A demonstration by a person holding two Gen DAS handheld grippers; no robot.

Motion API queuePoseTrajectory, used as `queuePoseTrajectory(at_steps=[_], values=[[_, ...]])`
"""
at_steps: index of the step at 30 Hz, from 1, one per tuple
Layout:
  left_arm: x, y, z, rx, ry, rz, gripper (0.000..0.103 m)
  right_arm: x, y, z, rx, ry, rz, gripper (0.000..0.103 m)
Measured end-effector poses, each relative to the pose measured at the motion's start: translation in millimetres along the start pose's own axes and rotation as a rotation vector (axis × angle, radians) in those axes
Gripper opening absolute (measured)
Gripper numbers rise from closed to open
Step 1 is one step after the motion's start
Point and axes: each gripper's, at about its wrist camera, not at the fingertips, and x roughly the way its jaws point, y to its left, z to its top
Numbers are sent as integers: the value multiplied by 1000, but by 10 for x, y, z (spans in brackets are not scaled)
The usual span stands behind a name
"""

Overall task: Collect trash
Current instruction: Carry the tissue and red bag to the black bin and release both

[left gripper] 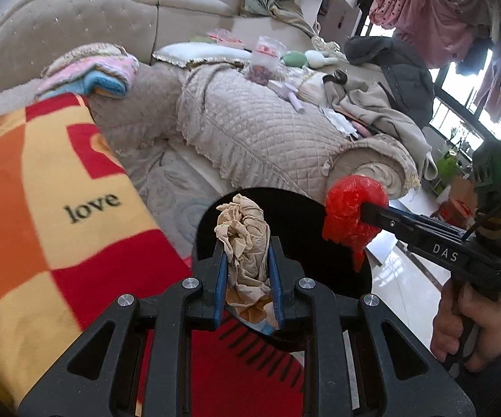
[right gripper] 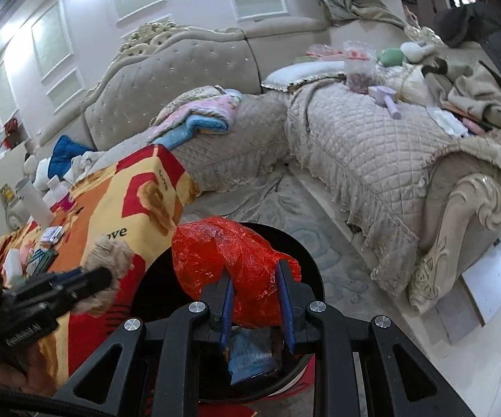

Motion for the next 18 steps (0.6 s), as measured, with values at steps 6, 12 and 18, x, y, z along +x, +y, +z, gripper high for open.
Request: queuePoseTrajectory(at_steps=[6, 12, 18], values=[[32, -61, -8, 6, 3, -8, 19, 54, 14, 1, 22, 9, -26, 22], [60, -85, -43, 15, 22, 2, 19, 110, 57, -9, 24, 20, -33, 22], [72, -102, -75, 13, 39, 5, 28, 172, 33, -4, 56, 35, -37, 29]])
